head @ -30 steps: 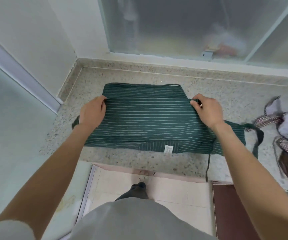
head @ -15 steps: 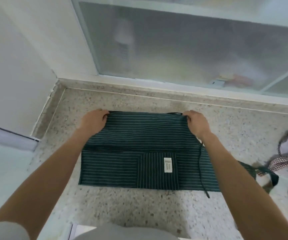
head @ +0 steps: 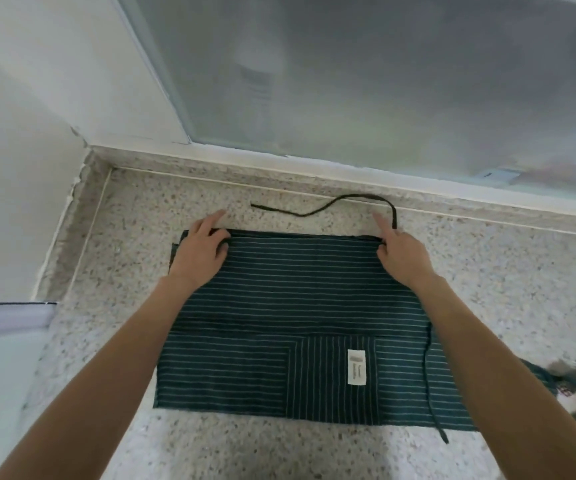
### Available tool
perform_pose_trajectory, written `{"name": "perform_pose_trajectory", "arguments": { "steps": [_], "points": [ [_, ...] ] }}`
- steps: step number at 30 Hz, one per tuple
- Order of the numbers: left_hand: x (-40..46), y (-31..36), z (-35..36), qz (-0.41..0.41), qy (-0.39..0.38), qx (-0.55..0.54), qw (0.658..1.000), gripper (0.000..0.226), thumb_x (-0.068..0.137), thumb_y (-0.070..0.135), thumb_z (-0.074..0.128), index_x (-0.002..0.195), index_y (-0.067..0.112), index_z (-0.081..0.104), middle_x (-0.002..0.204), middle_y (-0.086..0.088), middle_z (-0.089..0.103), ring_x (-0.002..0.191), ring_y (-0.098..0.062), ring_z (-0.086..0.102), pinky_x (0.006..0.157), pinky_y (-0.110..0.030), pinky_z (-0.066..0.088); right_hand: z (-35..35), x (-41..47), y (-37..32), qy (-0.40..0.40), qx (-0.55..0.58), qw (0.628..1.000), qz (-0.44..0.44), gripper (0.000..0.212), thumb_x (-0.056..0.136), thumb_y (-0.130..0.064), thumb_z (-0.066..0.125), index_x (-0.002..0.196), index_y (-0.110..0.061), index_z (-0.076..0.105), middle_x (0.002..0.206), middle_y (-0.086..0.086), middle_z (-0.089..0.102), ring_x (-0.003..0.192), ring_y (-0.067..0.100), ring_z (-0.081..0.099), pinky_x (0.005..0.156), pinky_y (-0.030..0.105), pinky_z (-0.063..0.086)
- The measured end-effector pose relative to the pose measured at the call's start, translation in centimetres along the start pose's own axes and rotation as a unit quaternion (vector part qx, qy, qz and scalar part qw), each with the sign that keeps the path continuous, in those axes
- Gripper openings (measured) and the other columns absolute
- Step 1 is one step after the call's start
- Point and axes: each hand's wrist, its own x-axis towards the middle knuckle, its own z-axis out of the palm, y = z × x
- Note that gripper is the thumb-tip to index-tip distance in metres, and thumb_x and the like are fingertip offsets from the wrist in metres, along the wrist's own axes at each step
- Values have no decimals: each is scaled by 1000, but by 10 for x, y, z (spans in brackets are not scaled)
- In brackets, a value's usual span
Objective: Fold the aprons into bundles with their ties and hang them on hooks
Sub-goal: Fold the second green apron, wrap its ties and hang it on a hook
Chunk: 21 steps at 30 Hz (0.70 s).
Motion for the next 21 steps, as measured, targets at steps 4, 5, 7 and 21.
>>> {"name": "perform_pose_trajectory", "arguments": {
  "steps": [4,5,7,21],
  "points": [
    [4,0,5,-22,17,2,1000,19,90,15,57,105,5,63,143,-10,40,124,-38,39,89,-53,46,5,5,1,9,1,1000,10,65,93,-16,44,149,-26,12,121,12,56,88,31,60,72,37,49],
    [5,0,5,-25,20,5,999,19,90,16,57,105,5,63,138,-11,44,120,-37,43,87,-53,48,4,4,2,12,10,1000,10,62,93,-15,46,147,-25,19,122,12,56,91,32,61,73,37,50],
    [7,-1,4,-28,28,4,999,20,90,18,58,103,4,63,129,-12,51,115,-34,46,86,-51,48,5,2,6,24,47,998,20,47,93,-15,49,138,-21,35,119,12,58,93,32,61,75,38,50],
    [25,-6,-6,-51,16,31,998,26,92,29,56,102,6,65,100,-16,59,93,-35,55,80,-43,48,-11,16,14,12,20,993,114,27,98,-23,44,116,-6,55,104,19,65,93,36,60,72,35,44]
  ]
}}
